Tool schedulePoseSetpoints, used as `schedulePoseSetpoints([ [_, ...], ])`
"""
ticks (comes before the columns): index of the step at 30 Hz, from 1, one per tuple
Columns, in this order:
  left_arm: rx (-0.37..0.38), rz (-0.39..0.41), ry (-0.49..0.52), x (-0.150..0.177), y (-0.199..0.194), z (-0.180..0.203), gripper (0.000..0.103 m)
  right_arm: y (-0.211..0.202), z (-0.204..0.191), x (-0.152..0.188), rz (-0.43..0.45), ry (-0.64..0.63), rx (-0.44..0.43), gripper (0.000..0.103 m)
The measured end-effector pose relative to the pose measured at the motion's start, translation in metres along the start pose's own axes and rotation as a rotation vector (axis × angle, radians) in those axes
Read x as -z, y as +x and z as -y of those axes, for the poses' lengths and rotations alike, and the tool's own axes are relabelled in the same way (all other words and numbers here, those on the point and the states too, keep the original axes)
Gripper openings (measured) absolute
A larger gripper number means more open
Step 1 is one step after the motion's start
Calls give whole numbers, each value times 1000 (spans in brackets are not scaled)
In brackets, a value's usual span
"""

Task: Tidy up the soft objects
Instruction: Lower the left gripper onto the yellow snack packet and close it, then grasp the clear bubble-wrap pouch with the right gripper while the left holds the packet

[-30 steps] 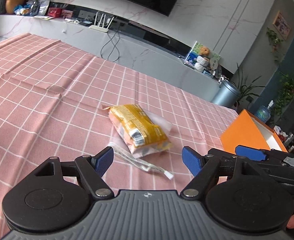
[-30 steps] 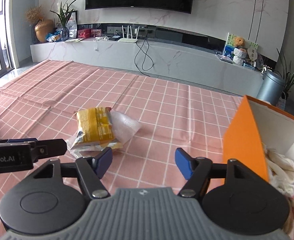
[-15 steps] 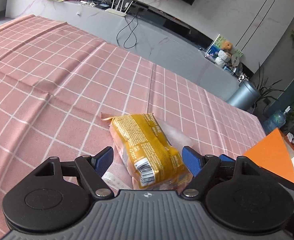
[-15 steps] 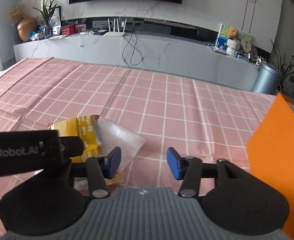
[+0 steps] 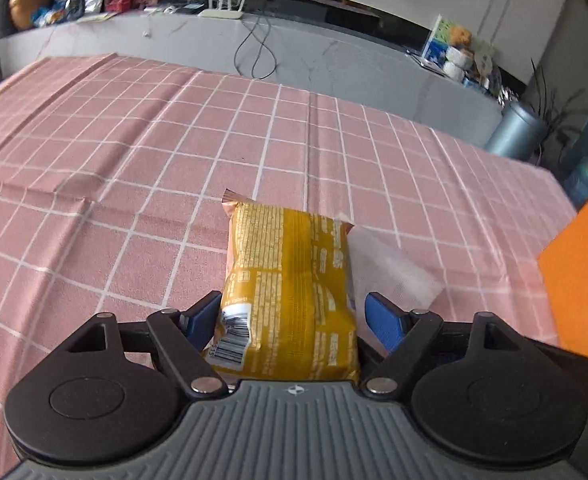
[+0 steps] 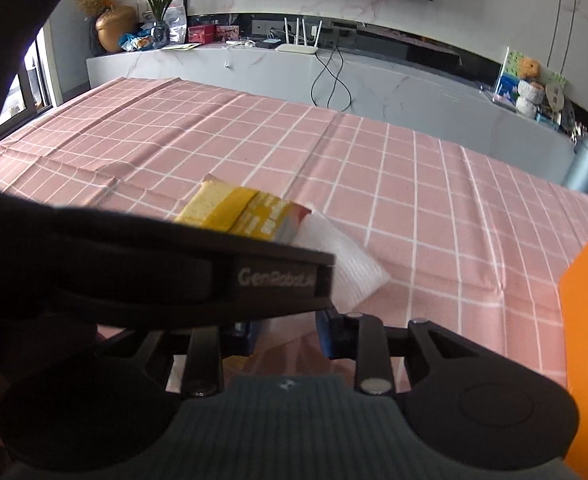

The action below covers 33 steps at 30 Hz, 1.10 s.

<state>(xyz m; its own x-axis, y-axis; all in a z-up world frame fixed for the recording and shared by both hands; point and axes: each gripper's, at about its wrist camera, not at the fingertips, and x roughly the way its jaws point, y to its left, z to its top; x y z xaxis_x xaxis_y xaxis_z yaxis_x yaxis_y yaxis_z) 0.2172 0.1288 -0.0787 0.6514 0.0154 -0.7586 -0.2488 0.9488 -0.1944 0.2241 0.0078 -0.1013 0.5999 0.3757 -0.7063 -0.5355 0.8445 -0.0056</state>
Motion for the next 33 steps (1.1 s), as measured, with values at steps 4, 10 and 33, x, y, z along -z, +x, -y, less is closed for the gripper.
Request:
schedulePoseSetpoints([
  [4,-17,14,95,8,-3,5,77,-11,10,11,-15,23,30,30],
  [10,-5,18,149,23,-17,8,71,-32,24,25,-14,50,90,33],
  [33,136,167,18,69,-98,-28,60,-84,31,49,96,132,1,83],
])
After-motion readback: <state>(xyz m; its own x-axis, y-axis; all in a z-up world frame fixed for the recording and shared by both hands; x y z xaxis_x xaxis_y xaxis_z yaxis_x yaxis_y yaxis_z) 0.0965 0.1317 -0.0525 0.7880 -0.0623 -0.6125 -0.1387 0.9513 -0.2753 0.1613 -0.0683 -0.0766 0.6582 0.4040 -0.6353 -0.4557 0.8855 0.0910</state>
